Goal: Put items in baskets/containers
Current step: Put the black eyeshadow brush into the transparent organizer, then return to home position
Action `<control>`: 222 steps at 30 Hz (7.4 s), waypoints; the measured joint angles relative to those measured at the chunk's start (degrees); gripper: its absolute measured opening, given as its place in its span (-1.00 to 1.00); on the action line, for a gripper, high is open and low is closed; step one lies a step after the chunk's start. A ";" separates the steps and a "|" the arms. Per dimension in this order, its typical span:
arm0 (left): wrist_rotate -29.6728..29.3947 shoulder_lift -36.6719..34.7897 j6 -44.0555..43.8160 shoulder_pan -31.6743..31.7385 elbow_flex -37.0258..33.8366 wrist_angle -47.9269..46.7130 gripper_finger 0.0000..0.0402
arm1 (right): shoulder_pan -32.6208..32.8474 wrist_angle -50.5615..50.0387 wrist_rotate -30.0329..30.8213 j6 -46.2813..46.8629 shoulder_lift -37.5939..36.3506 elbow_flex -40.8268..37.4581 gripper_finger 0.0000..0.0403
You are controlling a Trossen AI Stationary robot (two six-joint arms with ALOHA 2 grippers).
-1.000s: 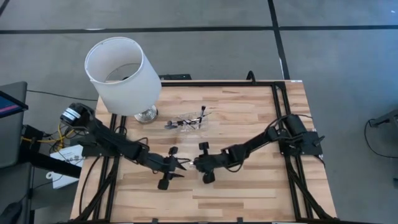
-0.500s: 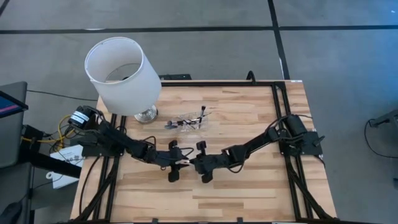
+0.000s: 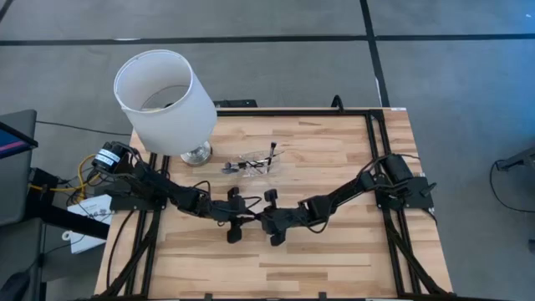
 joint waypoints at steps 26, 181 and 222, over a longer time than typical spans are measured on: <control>0.74 -0.67 0.22 0.13 -0.07 -0.76 -0.94 | 1.75 -2.69 5.32 0.85 -0.04 1.82 -0.66; -10.24 -27.99 6.05 -3.11 0.02 -20.98 -0.46 | -20.66 38.78 4.11 15.45 -7.90 -18.12 -0.36; -5.76 -84.46 22.42 -2.51 -29.30 -19.83 -0.46 | -1.24 -5.70 -0.74 14.45 -96.44 -54.95 -0.72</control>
